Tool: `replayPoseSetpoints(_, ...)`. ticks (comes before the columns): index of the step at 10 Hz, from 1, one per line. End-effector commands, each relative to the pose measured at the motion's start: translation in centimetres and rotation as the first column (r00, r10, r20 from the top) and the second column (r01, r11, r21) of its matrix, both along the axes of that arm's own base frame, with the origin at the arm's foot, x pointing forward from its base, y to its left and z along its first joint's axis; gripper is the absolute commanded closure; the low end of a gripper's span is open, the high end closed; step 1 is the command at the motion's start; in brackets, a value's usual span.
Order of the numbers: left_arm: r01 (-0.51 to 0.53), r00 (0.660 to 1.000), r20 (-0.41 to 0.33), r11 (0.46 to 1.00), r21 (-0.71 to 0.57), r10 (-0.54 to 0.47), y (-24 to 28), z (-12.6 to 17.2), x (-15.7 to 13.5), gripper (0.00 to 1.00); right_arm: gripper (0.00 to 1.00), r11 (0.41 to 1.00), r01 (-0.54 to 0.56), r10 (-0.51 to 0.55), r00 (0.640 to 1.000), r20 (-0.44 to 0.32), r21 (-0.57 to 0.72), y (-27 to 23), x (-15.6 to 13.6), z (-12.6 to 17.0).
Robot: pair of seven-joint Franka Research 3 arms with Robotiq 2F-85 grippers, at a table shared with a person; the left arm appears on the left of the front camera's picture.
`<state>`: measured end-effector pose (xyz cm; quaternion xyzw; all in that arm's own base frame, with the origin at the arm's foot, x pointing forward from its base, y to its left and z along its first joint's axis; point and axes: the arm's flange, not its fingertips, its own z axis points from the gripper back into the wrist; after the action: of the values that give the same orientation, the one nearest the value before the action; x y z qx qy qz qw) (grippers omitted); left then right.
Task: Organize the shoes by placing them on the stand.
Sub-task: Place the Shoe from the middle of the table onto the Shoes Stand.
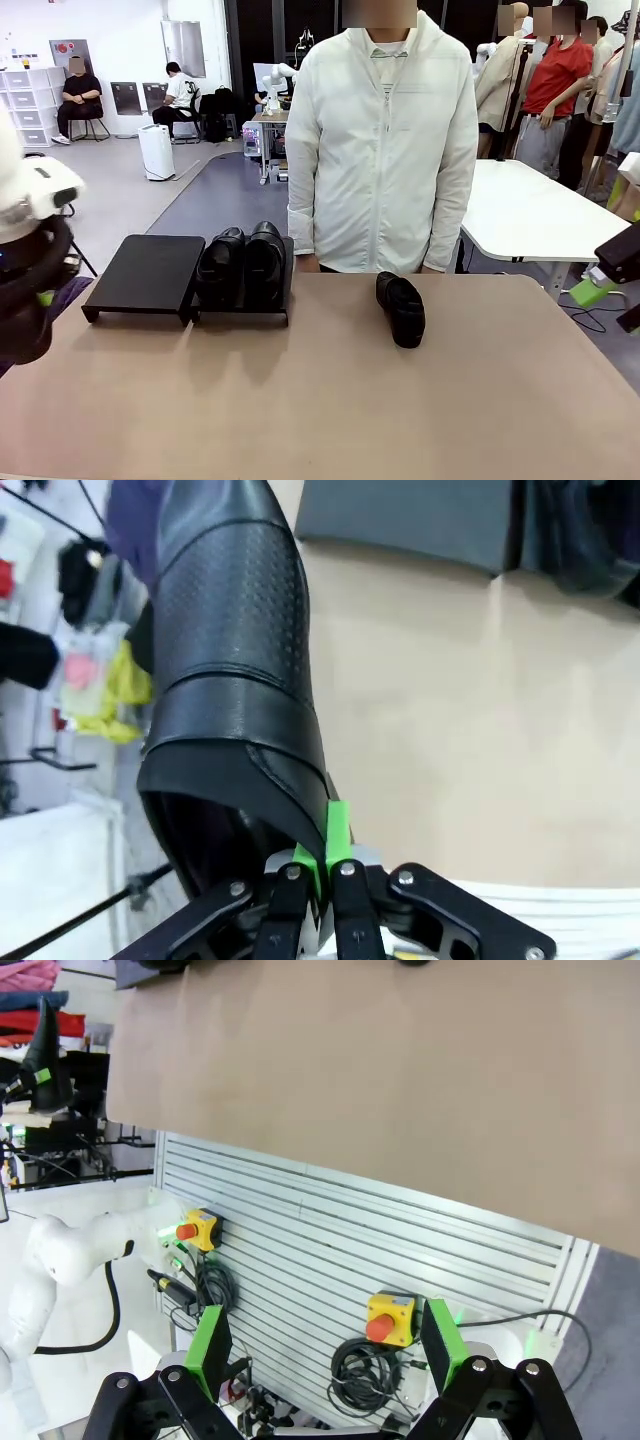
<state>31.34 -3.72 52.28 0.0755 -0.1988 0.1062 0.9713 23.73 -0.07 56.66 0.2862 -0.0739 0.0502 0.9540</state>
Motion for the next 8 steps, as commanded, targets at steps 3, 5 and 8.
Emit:
replayPoseSetpoints(3,0.012,0.999,0.049,0.998,0.064,-0.015,-2.5,0.6,-0.4,1.0,0.0,0.999,-0.024,0.024,1.0,0.01,0.021,-0.1,0.1,0.3)
replayPoseSetpoints(5,0.012,0.999,0.049,0.998,0.064,-0.015,-2.5,0.6,-0.4,1.0,0.0,0.999,-0.024,0.024,1.0,0.01,0.021,-0.1,0.1,0.3)
replayPoseSetpoints(8,0.081,0.997,-0.014,0.997,0.012,-0.081,-0.8,1.8,4.2,1.0,0.0,0.999,-0.024,0.024,1.0,0.01,0.021,-0.1,0.1,0.3)
